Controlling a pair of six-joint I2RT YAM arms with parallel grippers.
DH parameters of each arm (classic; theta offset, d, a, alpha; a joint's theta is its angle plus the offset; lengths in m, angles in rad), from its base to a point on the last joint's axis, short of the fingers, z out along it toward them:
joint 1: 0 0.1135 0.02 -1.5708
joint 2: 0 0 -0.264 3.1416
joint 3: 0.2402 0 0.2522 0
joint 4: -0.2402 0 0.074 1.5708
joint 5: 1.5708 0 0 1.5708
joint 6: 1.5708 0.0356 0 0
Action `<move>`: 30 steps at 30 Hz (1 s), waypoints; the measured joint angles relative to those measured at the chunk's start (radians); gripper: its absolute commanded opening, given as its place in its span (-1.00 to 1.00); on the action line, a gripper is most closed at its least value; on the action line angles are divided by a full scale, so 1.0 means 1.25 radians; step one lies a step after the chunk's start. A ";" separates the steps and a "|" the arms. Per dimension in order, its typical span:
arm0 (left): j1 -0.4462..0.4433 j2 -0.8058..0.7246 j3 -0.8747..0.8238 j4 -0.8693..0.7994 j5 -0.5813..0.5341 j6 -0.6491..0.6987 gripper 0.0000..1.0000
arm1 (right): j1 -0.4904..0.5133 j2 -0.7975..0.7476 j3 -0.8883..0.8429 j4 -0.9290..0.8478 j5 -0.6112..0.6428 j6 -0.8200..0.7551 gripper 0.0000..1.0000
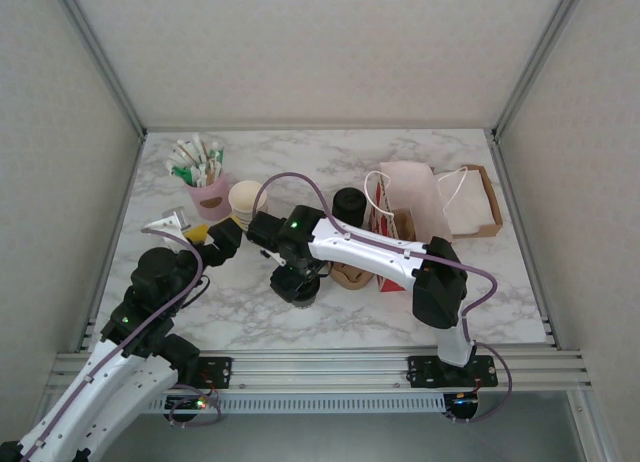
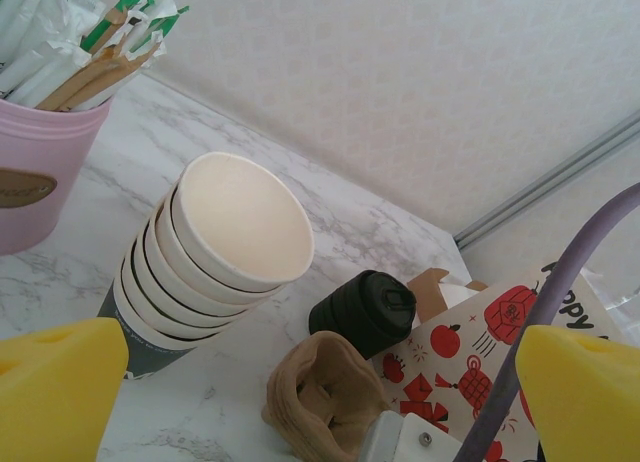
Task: Pack the takeout coffee
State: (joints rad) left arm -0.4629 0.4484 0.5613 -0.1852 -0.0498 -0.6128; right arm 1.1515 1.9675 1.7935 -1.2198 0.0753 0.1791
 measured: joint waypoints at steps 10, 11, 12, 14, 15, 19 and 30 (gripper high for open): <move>0.000 0.000 0.000 0.000 0.000 0.000 0.99 | 0.000 0.002 0.002 -0.001 0.000 0.001 0.45; 0.000 0.000 0.000 0.000 0.000 0.000 0.99 | 0.000 0.002 0.003 -0.001 0.001 0.000 0.45; 0.000 0.000 0.000 0.000 0.000 0.000 0.99 | 0.000 0.002 0.004 -0.001 0.000 0.000 0.44; 0.000 0.000 0.000 0.000 0.000 0.002 0.99 | 0.000 0.002 0.005 -0.002 0.001 0.001 0.43; 0.000 0.000 0.000 0.000 0.000 0.002 0.99 | 0.000 0.002 0.006 -0.002 0.001 0.003 0.43; 0.000 0.000 0.000 0.000 0.000 0.003 0.99 | 0.000 0.001 0.006 -0.005 0.000 0.009 0.43; 0.000 0.031 0.004 0.001 0.000 0.009 0.99 | 0.000 -0.099 0.019 -0.044 -0.016 0.036 0.44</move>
State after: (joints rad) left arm -0.4629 0.4877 0.5667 -0.1837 -0.0494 -0.6014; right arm 1.1515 1.8435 1.8172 -1.2747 0.0555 0.2237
